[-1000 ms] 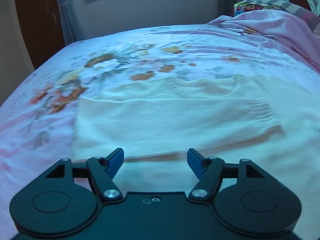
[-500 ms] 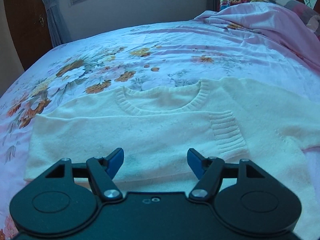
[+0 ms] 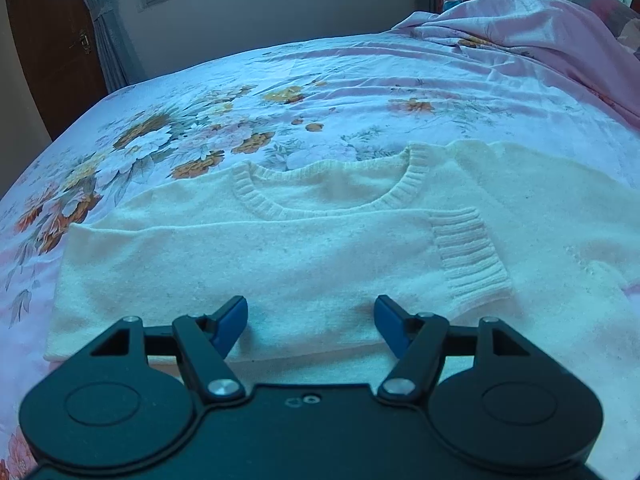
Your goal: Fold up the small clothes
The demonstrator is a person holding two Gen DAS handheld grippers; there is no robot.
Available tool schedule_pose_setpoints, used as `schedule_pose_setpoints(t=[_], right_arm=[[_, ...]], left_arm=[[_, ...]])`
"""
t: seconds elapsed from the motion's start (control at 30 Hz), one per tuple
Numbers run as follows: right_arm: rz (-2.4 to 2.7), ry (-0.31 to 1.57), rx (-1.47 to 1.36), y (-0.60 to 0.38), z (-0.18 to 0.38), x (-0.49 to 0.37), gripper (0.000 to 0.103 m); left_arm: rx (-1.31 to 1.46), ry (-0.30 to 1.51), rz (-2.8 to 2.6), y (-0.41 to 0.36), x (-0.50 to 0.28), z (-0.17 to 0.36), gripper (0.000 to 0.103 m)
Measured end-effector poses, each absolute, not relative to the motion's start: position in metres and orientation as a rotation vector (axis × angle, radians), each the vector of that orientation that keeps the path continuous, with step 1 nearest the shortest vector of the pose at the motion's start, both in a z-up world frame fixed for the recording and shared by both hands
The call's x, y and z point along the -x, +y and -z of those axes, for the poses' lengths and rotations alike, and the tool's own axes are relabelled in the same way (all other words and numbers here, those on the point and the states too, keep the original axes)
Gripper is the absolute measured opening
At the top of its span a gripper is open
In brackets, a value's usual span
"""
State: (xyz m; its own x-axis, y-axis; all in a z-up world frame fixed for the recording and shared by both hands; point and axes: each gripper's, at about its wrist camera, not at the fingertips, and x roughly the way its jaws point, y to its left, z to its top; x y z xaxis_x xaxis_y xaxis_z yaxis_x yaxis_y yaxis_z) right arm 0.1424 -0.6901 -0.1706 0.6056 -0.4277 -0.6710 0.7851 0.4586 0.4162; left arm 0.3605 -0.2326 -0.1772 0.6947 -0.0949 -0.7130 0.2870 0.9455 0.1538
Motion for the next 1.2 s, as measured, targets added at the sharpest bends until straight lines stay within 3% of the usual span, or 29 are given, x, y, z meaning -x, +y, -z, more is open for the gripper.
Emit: schedule_pose_setpoints(t=[0.37,0.5,0.6,0.7,0.73,0.77,0.8,0.93,1.0,1.07,1.13,1.2], right_arm=[[0.194,0.432,-0.537,-0.495,0.090,-0.272,0.006],[-0.042,0.501,-0.558,-0.395,0.106,-0.314,0.006],[-0.146,0.662,-0.533,-0.335,0.148,-0.340,0.006],[-0.165,0.824,-0.541,-0.311,0.188,-0.352,0.025],[-0.171,0.810,-0.563,-0.312,0.189,-0.348,0.033],[-0.172,0.794,-0.578,-0.321,0.188,-0.346,0.047],[-0.169,0.763,-0.573,-0.326,0.180,-0.339,0.052],[-0.076,0.638,-0.518,-0.362,0.150,-0.307,0.055],[-0.037,0.616,-0.497,-0.378,0.146,-0.297,0.055],[-0.001,0.614,-0.467,-0.390,0.145,-0.293,0.055],[0.023,0.616,-0.487,-0.403,0.146,-0.282,0.055],[0.055,0.608,-0.501,-0.413,0.149,-0.276,0.055]], left_arm=[[-0.164,0.748,0.195,-0.186,-0.364,0.150,0.067],[-0.121,0.744,0.158,-0.154,-0.368,0.141,0.067],[-0.075,0.750,0.144,-0.131,-0.372,0.139,0.067],[0.018,0.814,0.181,-0.116,-0.381,0.141,0.068],[0.051,0.830,0.198,-0.113,-0.383,0.141,0.069],[0.083,0.843,0.216,-0.112,-0.385,0.142,0.072],[0.115,0.856,0.241,-0.112,-0.387,0.142,0.075],[0.246,0.922,0.331,-0.121,-0.395,0.150,0.080],[0.301,0.980,0.345,-0.127,-0.399,0.159,0.071],[0.333,0.998,0.358,-0.132,-0.401,0.167,0.049],[0.353,1.001,0.366,-0.136,-0.403,0.172,0.043],[0.364,1.004,0.364,-0.140,-0.405,0.175,0.042]])
